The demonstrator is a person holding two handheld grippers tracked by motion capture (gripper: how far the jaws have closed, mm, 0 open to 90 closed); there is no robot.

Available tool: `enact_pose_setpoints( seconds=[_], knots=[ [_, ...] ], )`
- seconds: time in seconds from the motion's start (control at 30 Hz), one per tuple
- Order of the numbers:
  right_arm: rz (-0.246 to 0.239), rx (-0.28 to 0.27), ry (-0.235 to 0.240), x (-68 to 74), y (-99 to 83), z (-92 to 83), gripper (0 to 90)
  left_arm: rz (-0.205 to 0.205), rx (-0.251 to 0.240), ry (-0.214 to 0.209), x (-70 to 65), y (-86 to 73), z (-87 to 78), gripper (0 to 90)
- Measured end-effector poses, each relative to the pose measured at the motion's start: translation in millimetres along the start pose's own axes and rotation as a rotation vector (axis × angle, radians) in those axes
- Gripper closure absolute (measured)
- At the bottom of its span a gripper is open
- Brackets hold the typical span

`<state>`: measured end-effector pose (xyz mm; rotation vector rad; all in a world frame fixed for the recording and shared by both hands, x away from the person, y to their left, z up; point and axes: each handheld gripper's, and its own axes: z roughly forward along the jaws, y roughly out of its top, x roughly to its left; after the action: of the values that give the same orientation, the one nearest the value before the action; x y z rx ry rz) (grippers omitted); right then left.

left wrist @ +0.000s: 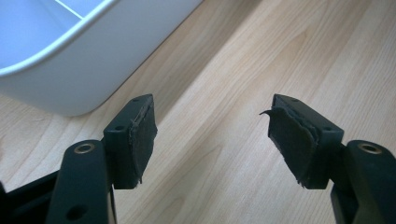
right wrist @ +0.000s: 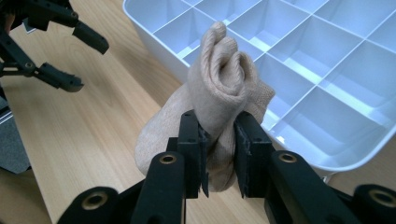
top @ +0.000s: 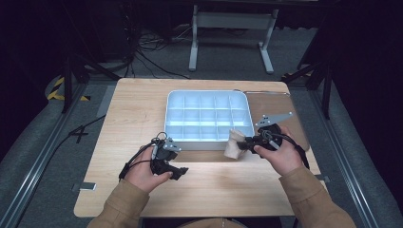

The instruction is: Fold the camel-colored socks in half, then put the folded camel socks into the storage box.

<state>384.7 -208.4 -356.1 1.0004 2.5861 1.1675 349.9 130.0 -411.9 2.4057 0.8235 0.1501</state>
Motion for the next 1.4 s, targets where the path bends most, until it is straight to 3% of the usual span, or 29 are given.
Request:
enact_pose_setpoints(
  seconds=[0.27,0.5,0.77,1.03,1.23,1.4],
  knots=[
    [0.011,-0.008,-0.041,-14.7,8.5,-5.0,74.9,-0.006,-0.017,-0.002,2.2,0.5,1.0,33.0],
    [0.028,-0.012,-0.049,-27.8,14.2,-4.8,74.9,-0.009,-0.001,-0.003,3.8,-1.8,2.7,33.0],
    [0.009,-0.018,-0.091,-47.0,24.9,-4.0,74.4,-0.019,0.001,0.001,4.9,-3.8,2.2,32.8],
    [0.007,0.028,-0.138,-64.8,32.4,0.9,74.4,-0.029,-0.001,0.001,6.5,-6.1,3.2,32.7],
    [0.007,0.049,-0.147,-76.3,33.9,8.0,74.3,-0.031,0.012,0.002,8.0,-8.7,2.2,32.6],
    [-0.019,0.095,-0.168,-76.3,35.0,13.3,74.3,-0.036,0.010,0.010,8.3,-10.5,1.1,32.6]
  ],
)
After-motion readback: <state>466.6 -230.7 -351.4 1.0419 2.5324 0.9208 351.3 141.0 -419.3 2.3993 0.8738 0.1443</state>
